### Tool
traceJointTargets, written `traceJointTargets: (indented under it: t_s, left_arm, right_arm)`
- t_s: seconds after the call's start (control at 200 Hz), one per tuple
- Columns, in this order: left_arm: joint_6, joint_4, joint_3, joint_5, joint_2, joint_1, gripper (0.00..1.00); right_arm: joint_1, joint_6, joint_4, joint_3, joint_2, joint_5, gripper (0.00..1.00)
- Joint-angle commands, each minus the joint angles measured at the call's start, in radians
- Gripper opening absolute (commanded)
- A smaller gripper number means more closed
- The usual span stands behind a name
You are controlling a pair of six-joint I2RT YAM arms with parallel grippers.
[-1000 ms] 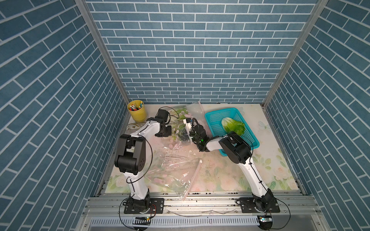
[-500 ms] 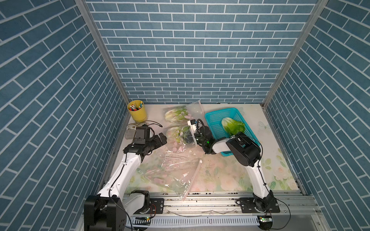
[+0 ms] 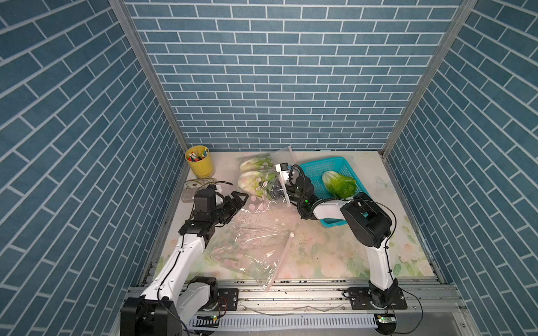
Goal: Open the zip-top bag and take out the chinese cabbages
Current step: Pick up the Chinese cabbage from the zipper food storage bag.
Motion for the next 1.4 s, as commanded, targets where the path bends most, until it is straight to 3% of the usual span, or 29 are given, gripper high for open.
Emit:
traceJointTargets:
  t_s: [0.0,0.07,0.32,0.425,0.52,0.58,0.6,0.76,0.875,1.065,1.395]
  left_arm:
    - [-0.025,0.052,-0.029,0.037,0.012,-0.001,0.79]
    - [-0.036,0.079,-0.041,0.046,0.037,-0.001,0.72]
    - [-0.041,0.15,-0.043,0.058,0.14,-0.006,0.72]
    - [-0.04,0.177,-0.034,0.051,0.172,-0.006,0.6]
    - [-0.05,0.213,-0.033,0.051,0.2,-0.006,0.39]
    - [-0.055,0.224,-0.031,0.043,0.211,-0.006,0.14]
    - [-0.053,0.22,-0.029,0.036,0.212,-0.006,0.0]
    - [0.007,0.107,0.007,-0.066,0.18,0.011,0.0]
    - [0.052,0.035,0.025,-0.114,0.151,0.08,0.0]
    - [0.111,-0.06,0.036,-0.173,0.141,0.198,0.0]
    - [0.163,-0.178,0.036,-0.325,0.039,0.287,0.0]
  right_arm:
    - [-0.004,0.066,0.061,0.054,-0.017,-0.018,0.0]
    - [-0.004,0.07,0.054,0.063,-0.019,-0.027,0.0]
    - [-0.004,0.071,0.019,0.059,-0.039,-0.049,0.0]
    - [-0.004,0.077,0.015,0.058,-0.047,-0.051,0.0]
    - [-0.004,0.077,-0.001,0.062,-0.057,-0.057,0.0]
    - [-0.005,0.077,-0.022,0.066,-0.063,-0.068,0.0]
    - [-0.004,0.076,-0.031,0.068,-0.066,-0.074,0.0]
    - [-0.004,0.04,-0.19,0.087,-0.102,-0.158,0.0]
    - [-0.005,-0.038,-0.37,0.098,-0.137,-0.231,0.0]
    - [-0.007,-0.165,-0.529,0.027,-0.228,-0.226,0.0]
    - [-0.015,-0.255,-0.65,-0.036,-0.281,-0.233,0.0]
